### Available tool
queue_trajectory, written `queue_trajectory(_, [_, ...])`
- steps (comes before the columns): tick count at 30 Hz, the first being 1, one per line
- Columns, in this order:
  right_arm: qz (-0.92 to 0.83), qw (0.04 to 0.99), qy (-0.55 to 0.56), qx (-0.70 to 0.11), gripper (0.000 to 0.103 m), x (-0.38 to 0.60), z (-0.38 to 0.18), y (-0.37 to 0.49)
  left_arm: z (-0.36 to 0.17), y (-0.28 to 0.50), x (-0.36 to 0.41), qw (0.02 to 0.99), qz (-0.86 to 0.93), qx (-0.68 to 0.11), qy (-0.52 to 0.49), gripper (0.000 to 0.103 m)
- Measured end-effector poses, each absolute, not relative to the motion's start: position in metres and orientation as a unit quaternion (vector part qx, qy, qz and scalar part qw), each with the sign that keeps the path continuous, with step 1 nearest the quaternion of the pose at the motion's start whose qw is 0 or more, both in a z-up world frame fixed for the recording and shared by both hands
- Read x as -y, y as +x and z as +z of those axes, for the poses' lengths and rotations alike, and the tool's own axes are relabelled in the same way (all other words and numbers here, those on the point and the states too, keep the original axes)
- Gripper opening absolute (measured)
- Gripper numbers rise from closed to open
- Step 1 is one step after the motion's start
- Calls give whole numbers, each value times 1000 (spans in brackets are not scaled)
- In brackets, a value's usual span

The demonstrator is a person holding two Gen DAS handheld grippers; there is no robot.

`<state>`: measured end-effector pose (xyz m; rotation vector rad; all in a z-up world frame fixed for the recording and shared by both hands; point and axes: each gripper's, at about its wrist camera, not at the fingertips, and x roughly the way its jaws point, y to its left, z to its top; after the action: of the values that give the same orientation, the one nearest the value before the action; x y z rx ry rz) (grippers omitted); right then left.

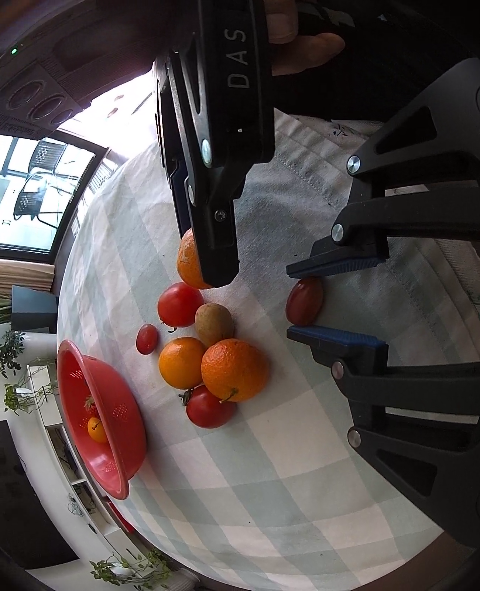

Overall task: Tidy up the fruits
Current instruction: 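Grasp a red grape tomato with the left tool while the right tool grasps a mandarin, then carry the grape tomato and mandarin into the red bowl and open both tools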

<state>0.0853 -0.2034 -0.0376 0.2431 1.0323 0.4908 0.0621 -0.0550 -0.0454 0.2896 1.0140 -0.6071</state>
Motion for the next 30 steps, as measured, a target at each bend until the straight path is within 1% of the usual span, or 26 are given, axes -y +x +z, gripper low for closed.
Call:
queue_trajectory(7, [229, 837, 120, -482, 42, 206, -36, 85, -43, 62, 48, 824, -286, -473, 123, 24])
queue_trajectory(15, [232, 840, 120, -476, 42, 206, -29, 82, -28, 61, 31, 836, -283, -460, 100, 24])
queue_trajectory(23, [235, 847, 114, -462, 42, 210, -11, 88, 3, 78, 9, 855, -278, -431, 74, 24])
queue_trajectory(30, [223, 870, 96, -428, 42, 219, 29, 117, 47, 124, -6, 879, -271, -388, 61, 24])
